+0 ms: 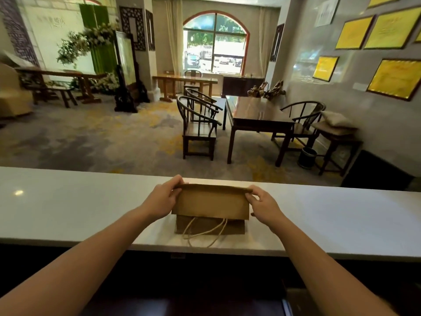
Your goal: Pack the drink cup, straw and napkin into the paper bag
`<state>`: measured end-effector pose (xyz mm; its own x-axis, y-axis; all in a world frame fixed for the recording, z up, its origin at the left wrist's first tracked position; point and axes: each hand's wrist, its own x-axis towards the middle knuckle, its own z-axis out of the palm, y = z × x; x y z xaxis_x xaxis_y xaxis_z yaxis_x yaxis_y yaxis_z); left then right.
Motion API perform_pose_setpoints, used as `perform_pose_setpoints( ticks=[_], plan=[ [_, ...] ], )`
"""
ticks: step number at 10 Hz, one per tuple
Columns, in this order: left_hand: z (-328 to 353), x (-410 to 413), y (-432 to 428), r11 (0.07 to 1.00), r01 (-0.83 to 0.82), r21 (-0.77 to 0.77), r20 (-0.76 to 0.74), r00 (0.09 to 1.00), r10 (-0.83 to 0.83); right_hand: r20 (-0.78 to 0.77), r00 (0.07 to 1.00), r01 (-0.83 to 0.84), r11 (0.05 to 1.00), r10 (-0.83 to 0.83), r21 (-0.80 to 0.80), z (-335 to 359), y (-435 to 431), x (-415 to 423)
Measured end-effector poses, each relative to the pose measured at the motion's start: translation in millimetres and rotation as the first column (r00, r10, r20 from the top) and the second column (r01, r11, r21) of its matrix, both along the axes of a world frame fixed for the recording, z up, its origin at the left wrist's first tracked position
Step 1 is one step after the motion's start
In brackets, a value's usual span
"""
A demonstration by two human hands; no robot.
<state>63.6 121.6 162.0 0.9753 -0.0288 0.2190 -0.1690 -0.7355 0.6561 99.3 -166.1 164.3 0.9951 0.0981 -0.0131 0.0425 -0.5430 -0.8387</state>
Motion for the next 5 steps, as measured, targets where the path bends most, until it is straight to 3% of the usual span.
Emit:
perform_pose_setpoints(
  ticks=[2, 3, 4, 5],
  plan=[
    [4, 2, -10, 0.943, -0.083, 0.321, 0.160, 0.987, 0.033, 0.129, 0.990, -0.028, 0.979, 0.054, -0.200, 8, -1, 14],
    [16, 4, -11, 0.863, -0.068, 0.500, 0.136, 0.991, -0.001, 0.238, 0.960, -0.017, 0.883, 0.145, -0.469, 17, 4, 14],
    [38, 10, -18, 0.717, 0.037, 0.696, 0.035, 0.996, -0.086, 0.287, 0.891, -0.002, 0.635, 0.352, -0.773, 33, 19, 9],
    [61, 19, -29, 0.595, 0.095, 0.798, -0.028, 0.992, -0.121, 0.200, 0.878, -0.037, 0.479, 0.435, -0.877, 52, 40, 8]
  ],
)
